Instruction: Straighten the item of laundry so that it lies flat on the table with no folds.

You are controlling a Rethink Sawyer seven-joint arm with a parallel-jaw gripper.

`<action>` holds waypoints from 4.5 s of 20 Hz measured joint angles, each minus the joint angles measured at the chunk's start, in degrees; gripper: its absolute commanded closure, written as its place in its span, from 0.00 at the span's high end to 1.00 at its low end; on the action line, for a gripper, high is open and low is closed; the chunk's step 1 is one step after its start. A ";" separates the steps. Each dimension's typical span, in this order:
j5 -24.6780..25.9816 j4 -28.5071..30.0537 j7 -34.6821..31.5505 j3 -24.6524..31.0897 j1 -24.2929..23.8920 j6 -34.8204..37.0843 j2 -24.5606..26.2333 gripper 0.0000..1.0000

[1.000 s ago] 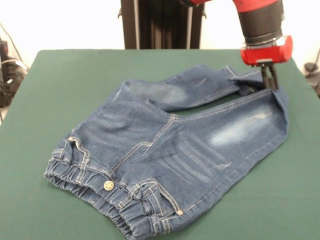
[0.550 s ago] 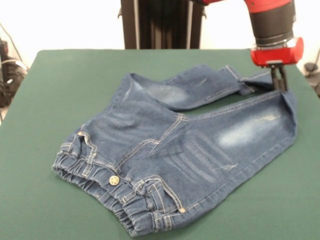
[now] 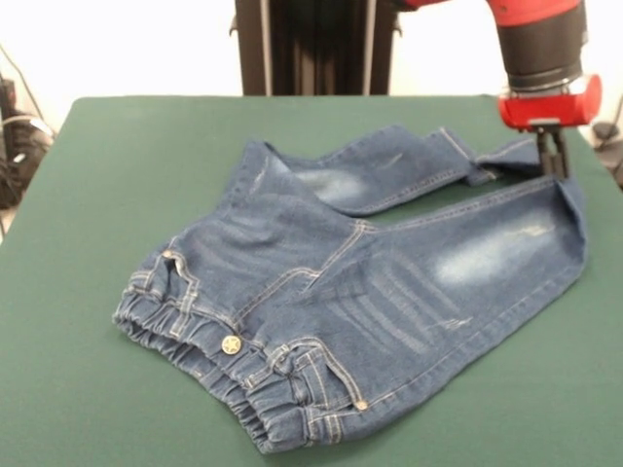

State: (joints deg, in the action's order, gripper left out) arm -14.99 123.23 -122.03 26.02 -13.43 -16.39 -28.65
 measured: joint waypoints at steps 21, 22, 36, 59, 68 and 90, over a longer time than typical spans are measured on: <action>-1.75 -0.01 0.00 -0.08 2.99 0.01 0.18 1.00; -1.74 -0.09 0.00 -0.09 3.18 0.02 0.48 1.00; -3.27 -2.73 0.00 -0.76 5.31 0.02 1.91 1.00; -20.73 -4.31 0.00 -6.70 15.05 0.01 0.74 0.00; -51.59 -8.09 0.00 -11.00 29.12 0.04 0.06 0.00; -91.92 -9.76 0.00 2.83 24.00 -22.90 -2.68 0.00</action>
State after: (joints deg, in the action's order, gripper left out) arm -106.90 113.46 -122.03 28.85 10.56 -39.29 -31.32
